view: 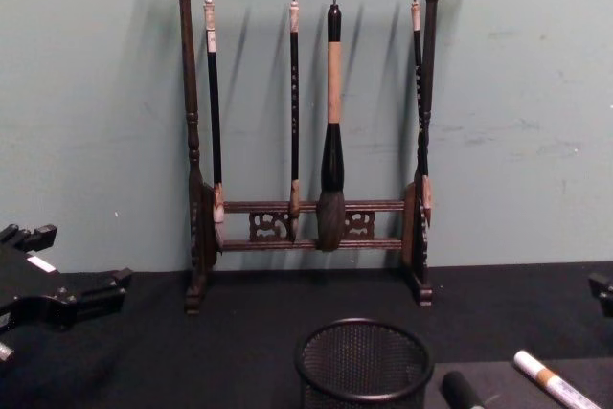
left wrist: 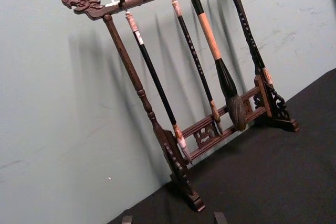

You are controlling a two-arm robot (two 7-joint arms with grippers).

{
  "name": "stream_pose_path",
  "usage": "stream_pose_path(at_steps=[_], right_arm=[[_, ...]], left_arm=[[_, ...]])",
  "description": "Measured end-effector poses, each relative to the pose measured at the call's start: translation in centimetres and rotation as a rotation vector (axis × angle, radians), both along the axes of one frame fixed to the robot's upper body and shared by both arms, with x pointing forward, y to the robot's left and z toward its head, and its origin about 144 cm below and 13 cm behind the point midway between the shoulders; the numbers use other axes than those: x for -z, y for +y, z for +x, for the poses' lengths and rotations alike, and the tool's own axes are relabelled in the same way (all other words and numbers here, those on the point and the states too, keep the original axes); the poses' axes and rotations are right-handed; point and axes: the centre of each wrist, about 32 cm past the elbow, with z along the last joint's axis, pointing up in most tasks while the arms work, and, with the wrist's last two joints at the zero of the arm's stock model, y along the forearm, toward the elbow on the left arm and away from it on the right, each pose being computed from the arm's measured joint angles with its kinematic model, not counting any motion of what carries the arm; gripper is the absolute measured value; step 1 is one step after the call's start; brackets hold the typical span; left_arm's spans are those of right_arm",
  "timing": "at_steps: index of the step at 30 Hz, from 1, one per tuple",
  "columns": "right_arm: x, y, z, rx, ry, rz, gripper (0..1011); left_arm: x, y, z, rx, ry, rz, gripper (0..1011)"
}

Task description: Pick up the water-based marker from the table and place it into the pen holder.

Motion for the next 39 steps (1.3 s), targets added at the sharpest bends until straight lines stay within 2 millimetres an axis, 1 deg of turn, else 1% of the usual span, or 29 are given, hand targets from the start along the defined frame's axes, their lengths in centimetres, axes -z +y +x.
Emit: stream_pose_path(at_steps=[39], right_arm=[[0.0, 0.0, 0.0, 0.0, 0.0, 0.0, 1003]], left_arm=[[0.0, 0.0, 0.0, 0.0, 0.0, 0.0, 1001]])
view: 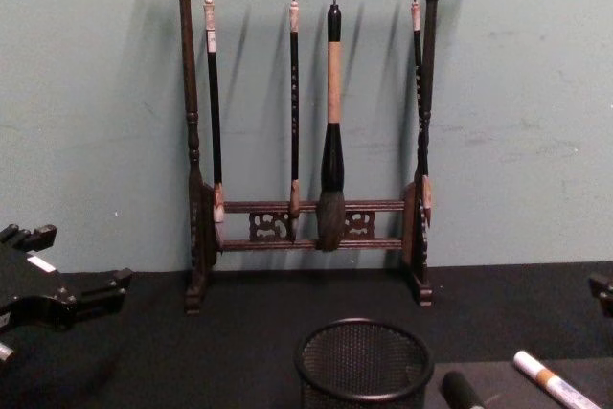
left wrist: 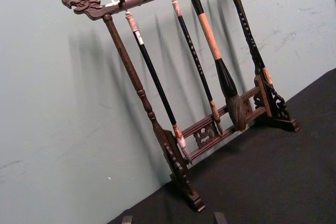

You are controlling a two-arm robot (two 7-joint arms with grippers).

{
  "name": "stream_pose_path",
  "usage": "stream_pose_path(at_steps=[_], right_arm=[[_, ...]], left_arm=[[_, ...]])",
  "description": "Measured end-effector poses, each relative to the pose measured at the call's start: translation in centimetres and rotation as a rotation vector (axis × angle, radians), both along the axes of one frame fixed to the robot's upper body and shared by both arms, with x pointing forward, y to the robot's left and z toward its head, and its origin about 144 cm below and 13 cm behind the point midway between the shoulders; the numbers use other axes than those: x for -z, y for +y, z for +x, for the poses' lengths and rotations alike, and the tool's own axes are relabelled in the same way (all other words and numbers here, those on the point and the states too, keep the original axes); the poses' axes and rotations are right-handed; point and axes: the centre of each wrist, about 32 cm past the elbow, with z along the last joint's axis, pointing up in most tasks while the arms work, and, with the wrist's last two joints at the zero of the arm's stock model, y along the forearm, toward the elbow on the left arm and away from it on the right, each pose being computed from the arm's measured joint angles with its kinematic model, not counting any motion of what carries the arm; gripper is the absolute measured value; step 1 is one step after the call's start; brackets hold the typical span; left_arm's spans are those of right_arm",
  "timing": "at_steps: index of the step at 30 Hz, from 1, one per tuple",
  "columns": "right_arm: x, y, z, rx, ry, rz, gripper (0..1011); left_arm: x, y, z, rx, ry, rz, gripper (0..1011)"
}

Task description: Pick up the water-based marker from the table and place it into the pen holder.

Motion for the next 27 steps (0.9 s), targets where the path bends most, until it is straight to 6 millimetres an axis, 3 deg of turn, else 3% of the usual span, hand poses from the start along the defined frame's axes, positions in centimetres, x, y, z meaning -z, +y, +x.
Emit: stream_pose_path(at_steps=[19, 27], right_arm=[[0.0, 0.0, 0.0, 0.0, 0.0, 0.0, 1003], [-1.1, 0.0, 0.1, -0.045, 0.055, 0.051, 1003]], left_arm=[[0.0, 0.0, 0.0, 0.0, 0.0, 0.0, 1001], [0.0, 0.0, 0.0, 0.0, 0.0, 0.0, 1001]])
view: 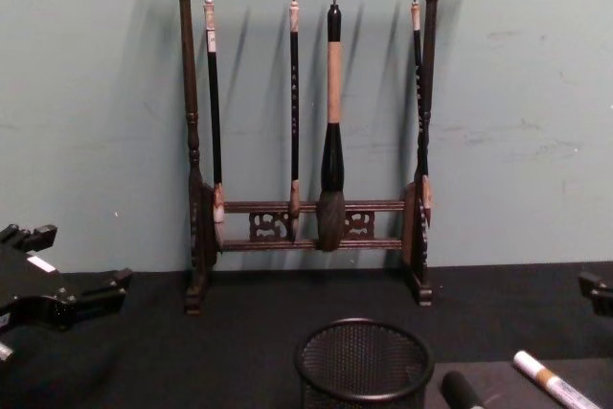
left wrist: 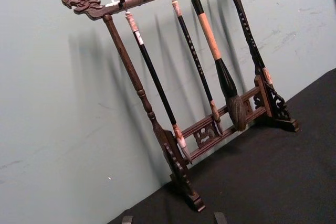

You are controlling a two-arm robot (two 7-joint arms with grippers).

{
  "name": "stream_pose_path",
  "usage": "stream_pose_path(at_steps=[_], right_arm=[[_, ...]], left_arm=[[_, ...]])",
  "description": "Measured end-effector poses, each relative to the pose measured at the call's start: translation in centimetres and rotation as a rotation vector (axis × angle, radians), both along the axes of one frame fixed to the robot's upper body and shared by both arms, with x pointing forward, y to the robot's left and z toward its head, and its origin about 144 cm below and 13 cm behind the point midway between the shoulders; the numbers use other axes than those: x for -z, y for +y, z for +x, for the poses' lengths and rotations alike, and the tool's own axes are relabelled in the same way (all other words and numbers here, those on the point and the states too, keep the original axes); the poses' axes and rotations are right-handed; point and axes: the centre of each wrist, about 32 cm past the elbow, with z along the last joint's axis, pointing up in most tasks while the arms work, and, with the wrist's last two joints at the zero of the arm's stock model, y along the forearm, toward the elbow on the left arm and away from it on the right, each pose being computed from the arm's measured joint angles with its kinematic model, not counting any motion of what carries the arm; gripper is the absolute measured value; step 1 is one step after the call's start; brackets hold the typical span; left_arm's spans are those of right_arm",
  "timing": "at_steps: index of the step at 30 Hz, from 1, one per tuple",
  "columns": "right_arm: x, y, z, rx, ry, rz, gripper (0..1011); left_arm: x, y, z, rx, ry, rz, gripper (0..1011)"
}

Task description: Pick up the water-based marker from the table and place it into the pen holder.

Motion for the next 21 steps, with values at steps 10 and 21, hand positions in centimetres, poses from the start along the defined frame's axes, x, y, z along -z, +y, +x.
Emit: stream_pose_path(at_steps=[10, 21], right_arm=[[-1.9, 0.3, 0.6, -0.036, 0.162, 0.067, 1003], [-3.2, 0.9, 1.4, -0.052, 0.323, 0.072, 1003]], left_arm=[[0.0, 0.0, 0.0, 0.0, 0.0, 0.0, 1001], [0.0, 0.0, 0.0, 0.0, 0.0, 0.0, 1001]])
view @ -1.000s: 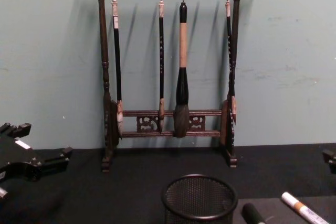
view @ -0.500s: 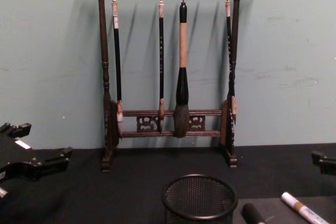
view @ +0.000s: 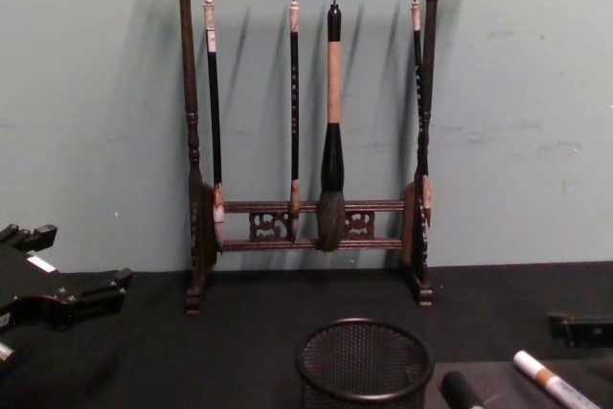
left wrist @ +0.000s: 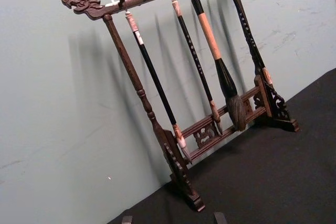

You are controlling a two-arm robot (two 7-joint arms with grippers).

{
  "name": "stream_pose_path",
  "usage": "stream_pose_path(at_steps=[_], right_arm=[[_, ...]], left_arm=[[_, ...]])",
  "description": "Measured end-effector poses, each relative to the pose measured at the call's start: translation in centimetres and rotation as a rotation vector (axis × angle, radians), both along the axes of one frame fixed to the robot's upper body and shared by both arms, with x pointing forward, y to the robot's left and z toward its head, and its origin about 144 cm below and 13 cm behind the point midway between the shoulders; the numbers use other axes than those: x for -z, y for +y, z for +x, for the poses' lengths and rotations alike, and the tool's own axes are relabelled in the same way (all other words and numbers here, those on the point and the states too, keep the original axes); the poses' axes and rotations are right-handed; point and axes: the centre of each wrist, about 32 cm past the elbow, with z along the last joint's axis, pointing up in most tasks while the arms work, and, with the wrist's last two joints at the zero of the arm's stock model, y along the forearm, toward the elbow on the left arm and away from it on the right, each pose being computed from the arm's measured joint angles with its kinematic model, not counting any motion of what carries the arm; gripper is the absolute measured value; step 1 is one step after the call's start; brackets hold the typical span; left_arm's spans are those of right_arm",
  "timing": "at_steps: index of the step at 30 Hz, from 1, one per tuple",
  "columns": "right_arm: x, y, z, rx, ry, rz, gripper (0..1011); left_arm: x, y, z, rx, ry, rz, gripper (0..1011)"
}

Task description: Pick up the water-based marker from the table and place it into the pen holder.

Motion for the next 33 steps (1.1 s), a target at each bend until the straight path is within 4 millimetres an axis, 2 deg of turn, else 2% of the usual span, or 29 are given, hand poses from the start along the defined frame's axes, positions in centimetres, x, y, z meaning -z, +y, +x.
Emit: stream_pose_path(at_steps=[16, 33], right_arm=[[0.6, 1.4, 0.3, -0.026, 0.088, -0.032, 1003], [1.7, 1.5, 0.6, -0.02, 0.142, -0.038, 1002]], left_arm=[[0.0, 0.0, 0.0, 0.0, 0.0, 0.0, 1001], [0.0, 0.0, 0.0, 0.0, 0.0, 0.0, 1001]])
